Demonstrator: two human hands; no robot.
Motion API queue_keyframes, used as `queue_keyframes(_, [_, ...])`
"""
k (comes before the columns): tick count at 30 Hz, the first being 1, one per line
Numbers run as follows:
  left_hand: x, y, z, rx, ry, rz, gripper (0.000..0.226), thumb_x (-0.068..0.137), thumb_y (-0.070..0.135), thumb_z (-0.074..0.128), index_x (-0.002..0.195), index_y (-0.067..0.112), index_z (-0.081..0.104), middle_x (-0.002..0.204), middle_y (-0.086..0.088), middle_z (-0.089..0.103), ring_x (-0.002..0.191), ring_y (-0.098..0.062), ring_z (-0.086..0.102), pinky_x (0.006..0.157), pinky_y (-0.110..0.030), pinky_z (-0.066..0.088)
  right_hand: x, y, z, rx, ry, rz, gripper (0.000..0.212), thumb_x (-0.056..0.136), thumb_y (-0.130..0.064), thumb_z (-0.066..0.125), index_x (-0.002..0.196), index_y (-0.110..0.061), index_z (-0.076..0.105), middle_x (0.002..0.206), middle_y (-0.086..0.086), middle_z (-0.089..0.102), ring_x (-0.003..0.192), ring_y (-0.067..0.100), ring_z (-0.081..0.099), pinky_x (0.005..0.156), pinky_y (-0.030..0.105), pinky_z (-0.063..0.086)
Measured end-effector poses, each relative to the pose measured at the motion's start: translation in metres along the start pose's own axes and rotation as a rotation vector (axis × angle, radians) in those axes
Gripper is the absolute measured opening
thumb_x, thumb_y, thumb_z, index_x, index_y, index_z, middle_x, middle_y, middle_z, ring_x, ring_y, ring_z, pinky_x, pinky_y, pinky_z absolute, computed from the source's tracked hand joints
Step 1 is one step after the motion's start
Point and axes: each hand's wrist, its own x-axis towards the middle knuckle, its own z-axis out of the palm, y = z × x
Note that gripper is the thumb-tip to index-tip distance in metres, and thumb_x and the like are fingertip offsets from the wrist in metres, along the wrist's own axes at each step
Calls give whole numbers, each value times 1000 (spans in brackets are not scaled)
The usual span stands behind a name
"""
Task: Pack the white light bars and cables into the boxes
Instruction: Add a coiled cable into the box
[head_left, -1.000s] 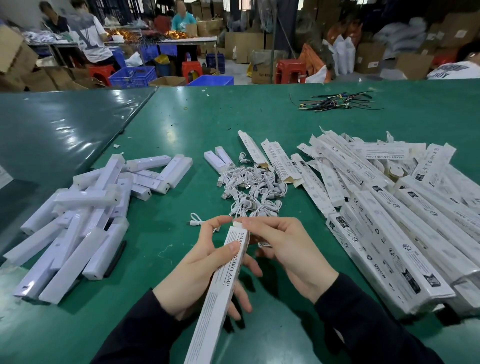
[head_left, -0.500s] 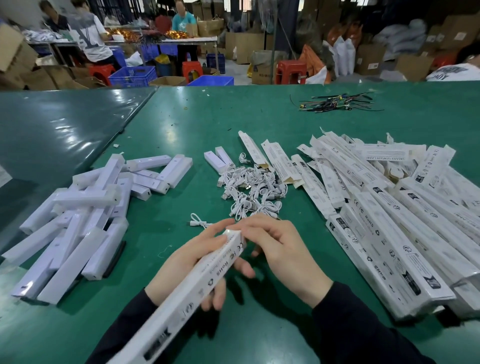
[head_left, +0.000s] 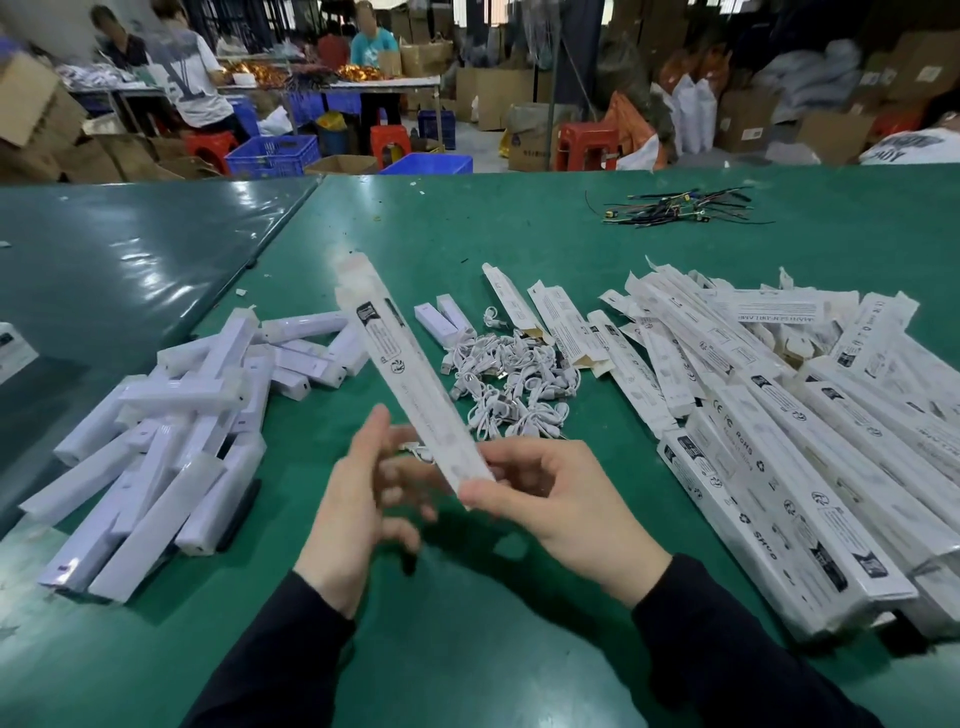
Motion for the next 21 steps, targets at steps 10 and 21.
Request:
queue_keyframes(10, [-6,13,2,-357,106,236,37,79,34,59,104,8,60,72,-10,69,62,-24,68,58,-31,58,-8,1,19,107,-172,117,4,80,-18,77,82,-16,75,70,4,71,56,12,63,54,20,51])
queue_keyframes(21, [-14,30,-23,-604,-116,198,39,84,50,43,90,13,53,49,4,46,29,-6,41,33,-11,36,58,-3,76,-989,-291,-455,41,80,-7,68,118,1,56,124,18,55,118,30,44,95,42,38])
